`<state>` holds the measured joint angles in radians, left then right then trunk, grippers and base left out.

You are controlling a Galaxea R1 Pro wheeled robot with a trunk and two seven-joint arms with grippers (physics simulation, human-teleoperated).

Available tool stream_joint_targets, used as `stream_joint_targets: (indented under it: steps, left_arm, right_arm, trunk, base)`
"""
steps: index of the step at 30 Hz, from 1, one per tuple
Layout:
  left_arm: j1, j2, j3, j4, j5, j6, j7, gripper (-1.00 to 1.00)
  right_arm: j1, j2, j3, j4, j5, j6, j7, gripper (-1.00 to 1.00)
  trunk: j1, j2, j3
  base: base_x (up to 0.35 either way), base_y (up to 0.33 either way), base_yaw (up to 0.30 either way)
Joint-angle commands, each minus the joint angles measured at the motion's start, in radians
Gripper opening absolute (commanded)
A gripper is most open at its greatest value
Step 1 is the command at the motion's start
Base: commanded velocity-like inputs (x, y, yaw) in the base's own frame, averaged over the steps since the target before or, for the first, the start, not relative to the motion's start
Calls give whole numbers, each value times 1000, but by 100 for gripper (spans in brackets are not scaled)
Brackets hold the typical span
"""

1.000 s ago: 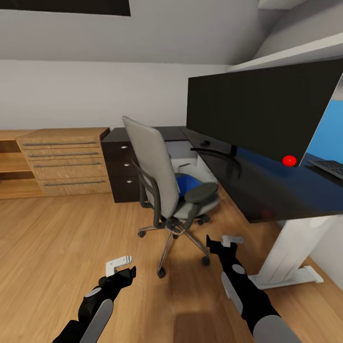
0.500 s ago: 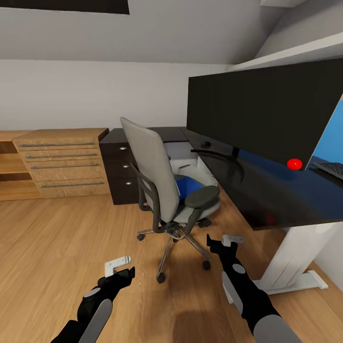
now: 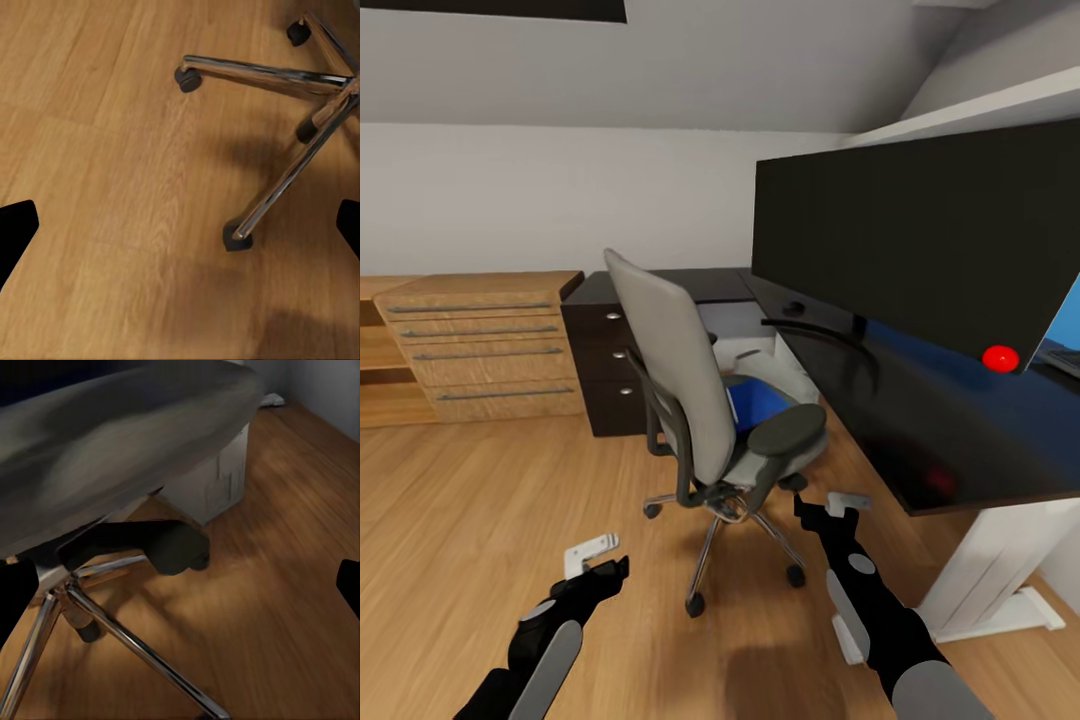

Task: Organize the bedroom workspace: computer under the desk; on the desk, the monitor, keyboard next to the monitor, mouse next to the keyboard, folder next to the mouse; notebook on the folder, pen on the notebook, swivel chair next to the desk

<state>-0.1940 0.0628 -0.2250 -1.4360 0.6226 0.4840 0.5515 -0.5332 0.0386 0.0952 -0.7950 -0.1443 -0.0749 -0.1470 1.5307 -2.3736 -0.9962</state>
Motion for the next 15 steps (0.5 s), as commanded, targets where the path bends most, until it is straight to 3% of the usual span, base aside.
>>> stream_joint_targets:
  steps: [1,15]
  left_arm:
    - [-1,1,0,-1,9,1,10,100]
    - [-1,1,1,-1,9,1,10,100]
  right_arm:
    - [-1,0,5,0,-11,-5,-6,100]
    - [-1,1,7,0,-12,-5,-7,100]
  trunk:
    - [0,0,-1]
    - [0,0,-1]
  base:
    - [174,0,0]
    - [35,0,0]
